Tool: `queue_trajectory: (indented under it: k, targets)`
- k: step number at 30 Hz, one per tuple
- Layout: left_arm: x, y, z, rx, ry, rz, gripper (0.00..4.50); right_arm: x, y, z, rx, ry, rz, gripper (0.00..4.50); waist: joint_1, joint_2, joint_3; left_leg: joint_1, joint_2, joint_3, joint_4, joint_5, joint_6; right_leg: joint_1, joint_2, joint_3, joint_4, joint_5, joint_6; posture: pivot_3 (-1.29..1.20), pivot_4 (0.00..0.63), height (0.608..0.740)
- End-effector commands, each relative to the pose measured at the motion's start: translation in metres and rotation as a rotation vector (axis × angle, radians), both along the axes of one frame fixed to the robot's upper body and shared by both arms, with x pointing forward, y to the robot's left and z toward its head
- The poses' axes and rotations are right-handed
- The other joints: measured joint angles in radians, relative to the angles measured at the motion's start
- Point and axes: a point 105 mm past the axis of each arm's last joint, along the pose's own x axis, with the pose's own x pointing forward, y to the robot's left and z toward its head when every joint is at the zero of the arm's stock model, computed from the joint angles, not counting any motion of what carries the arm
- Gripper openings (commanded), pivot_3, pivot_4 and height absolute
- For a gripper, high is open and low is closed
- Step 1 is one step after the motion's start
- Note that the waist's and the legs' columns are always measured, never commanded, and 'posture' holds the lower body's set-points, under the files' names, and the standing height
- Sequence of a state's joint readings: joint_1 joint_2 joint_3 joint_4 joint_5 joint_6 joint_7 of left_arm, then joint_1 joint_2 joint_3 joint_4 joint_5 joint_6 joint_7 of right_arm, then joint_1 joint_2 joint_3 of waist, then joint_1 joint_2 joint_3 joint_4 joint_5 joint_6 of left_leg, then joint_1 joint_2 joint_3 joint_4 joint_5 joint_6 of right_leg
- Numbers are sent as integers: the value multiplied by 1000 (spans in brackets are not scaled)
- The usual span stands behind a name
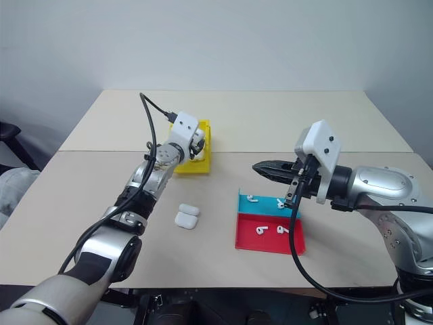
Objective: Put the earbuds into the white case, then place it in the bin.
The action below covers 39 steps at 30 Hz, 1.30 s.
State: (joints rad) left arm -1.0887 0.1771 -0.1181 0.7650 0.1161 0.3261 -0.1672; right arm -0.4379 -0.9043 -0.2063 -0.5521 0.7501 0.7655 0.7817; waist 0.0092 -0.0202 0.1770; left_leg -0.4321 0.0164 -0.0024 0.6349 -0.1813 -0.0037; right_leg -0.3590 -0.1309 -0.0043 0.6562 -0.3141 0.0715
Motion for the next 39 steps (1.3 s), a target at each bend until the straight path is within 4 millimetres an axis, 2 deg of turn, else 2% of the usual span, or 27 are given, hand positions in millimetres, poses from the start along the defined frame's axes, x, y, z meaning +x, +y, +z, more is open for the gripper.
queue_trajectory:
  k: [1,2,9,12,15,18,22,25,27,29,33,39]
  targets:
    - [1,-5,27,36,-114,-14,4106,-4,-2,8,-13,-52,-14,0,0,0,0,0,0,0,0,0,0,0,0,0,0,0,0,0,150,740]
    - [0,-4,31,31,-124,-13,4473,-3,-2,8,-12,-50,-16,0,0,0,0,0,0,0,0,0,0,0,0,0,0,0,0,0,150,740]
    - [-11,-9,48,25,-190,-68,4473,-1,-1,5,-23,-48,-15,0,0,0,0,0,0,0,0,1,-1,0,0,0,0,0,0,0,150,740]
    - [-34,-16,65,-99,-209,-234,4473,-1,0,4,-30,-57,-7,0,-4,0,0,0,0,0,0,1,-2,0,0,0,0,0,0,0,150,740]
    - [-73,-19,72,-205,-221,-522,4473,-2,0,4,-42,-62,4,0,-14,0,0,0,1,0,-1,4,-6,0,0,0,0,0,0,0,150,740]
    - [-105,-4,60,-225,-143,-683,4473,-6,-5,2,-82,-59,22,0,-22,1,0,0,1,0,-1,3,-6,0,0,0,1,0,0,0,150,740]
    - [-148,20,43,-201,-50,-817,4473,-16,-21,-4,-172,-28,48,0,-23,1,0,1,1,0,-1,2,-3,0,0,1,1,0,0,0,150,740]
    - [-172,33,37,-161,-15,-879,4473,-24,-33,-11,-230,1,67,0,-19,1,0,1,1,0,-1,1,-2,1,0,1,0,0,0,0,150,740]
    - [-185,48,32,-116,27,-892,4473,-30,-45,-16,-272,29,82,0,-16,1,0,2,2,0,0,1,-1,3,0,0,0,0,0,0,150,740]
    - [-193,63,30,-113,74,-883,4473,-33,-54,-20,-306,56,84,0,-17,1,0,4,2,0,0,1,-1,4,0,0,-1,0,0,0,150,740]
    - [-201,81,25,-79,124,-849,4473,-36,-61,-23,-343,79,94,0,-21,1,0,8,2,1,-1,0,-1,7,0,1,0,0,0,0,150,740]
    - [-215,87,20,-111,160,-864,4473,-40,-65,-27,-355,95,114,0,-21,1,0,8,2,2,-2,0,-1,6,0,2,-1,0,0,0,150,740]
